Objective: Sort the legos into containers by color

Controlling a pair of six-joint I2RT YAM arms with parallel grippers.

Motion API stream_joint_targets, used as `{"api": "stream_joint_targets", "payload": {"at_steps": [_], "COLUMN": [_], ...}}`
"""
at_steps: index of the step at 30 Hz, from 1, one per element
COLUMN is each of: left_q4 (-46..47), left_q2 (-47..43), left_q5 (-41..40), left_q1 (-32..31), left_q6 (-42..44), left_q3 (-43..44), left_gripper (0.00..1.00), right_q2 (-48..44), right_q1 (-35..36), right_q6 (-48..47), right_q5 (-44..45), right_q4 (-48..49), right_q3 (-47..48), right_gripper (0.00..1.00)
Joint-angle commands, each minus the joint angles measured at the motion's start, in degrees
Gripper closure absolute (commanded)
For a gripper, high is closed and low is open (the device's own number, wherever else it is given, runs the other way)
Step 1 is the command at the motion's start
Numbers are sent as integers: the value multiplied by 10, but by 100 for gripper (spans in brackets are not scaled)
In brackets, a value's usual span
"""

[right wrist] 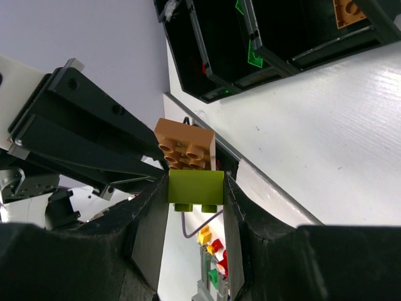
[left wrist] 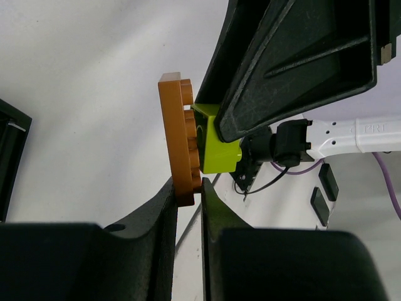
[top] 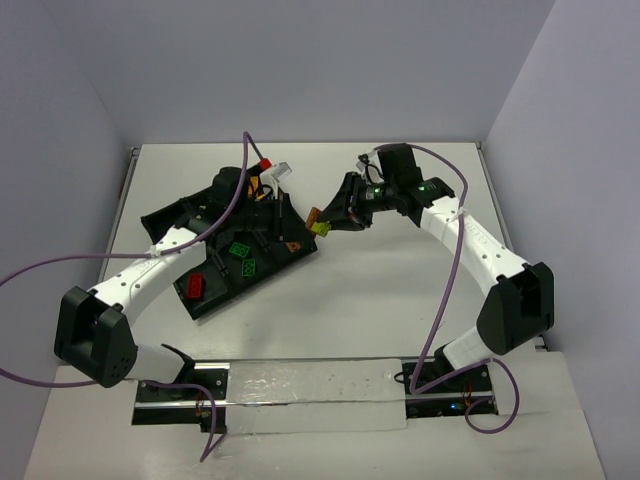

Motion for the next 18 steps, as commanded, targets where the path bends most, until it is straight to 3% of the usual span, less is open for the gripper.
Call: {"api": "stream_joint_targets", "payload": {"at_steps": [1,10,18], "left_q4": [23,30,13], "left_q2": [-3,-3,-2], "left_q5": [-6,1,-24], "left_q1": [-3,-3,-2], "left_q6": [2,-2,3], "left_q3": [9,3,5], "left_gripper": [100,100,100], "right_q2": [-4,-5,-9], "right_q1": [0,-1,-5], "right_q6": [-11,-14,-18], "right_q5": [0,8,14], "right_q4": [7,6,2], "right_q3": [-9,-10,-10], "right_gripper": [100,75,78]}}
